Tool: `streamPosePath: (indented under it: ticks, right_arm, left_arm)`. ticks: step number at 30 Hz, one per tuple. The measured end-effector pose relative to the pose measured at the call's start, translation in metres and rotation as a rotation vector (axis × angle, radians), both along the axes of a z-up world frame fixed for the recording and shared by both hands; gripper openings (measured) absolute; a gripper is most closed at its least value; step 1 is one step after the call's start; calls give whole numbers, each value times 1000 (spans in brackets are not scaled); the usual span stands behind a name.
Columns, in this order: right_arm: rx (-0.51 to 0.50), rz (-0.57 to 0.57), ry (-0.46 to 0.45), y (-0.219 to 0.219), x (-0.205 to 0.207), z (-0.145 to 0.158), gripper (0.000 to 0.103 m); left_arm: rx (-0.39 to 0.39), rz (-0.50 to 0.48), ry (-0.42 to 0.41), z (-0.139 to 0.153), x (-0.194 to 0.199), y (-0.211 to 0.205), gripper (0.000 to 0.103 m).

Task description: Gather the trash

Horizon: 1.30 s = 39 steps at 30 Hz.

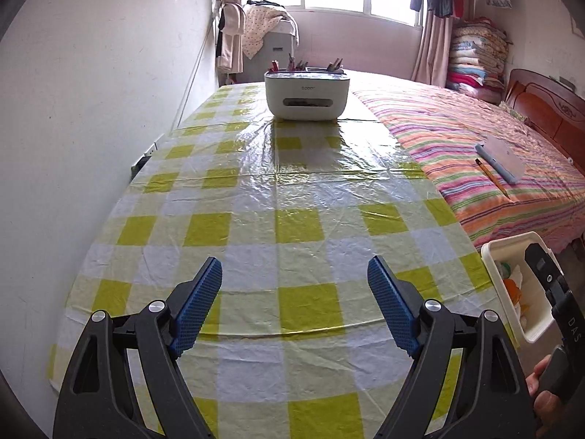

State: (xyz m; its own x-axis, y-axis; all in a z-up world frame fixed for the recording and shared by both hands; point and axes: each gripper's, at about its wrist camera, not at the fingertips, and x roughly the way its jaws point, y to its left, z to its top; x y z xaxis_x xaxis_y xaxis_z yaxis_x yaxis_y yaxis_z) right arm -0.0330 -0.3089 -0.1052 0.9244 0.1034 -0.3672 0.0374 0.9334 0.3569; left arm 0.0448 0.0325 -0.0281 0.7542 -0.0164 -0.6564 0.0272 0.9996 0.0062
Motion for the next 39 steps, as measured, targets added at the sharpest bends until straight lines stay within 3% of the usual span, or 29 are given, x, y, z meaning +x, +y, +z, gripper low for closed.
streamPosePath:
  ticks: [7,10,12,17,28,35,39]
  right_arm:
    - [-81,71,55,33,1,-7,75]
    - [-95,90,70,39,3,-11,75]
    - [-100,87,82,41,6,-13,75]
    - [-116,43,75,40,1,-11,75]
    - [-147,-94,61,18,-15,0,75]
    - [-168,-134,77,14,-19,2,76]
    - [-162,-152,78,12,-23,1,77]
  left_arm:
    - [-10,75,-69,-1,-5,38,87]
    - [-52,53,-75,-2,-8,39,87]
    - [-30,40,-70,-3,-10,35,87]
    - [8,-4,-80,-4,-17,18,87]
    - [10,-127,-57,-6,-22,-23,89]
    - [-43,-183,-80,1,-33,-32,89]
    - [-114,-179,-96,7,-34,-26,91]
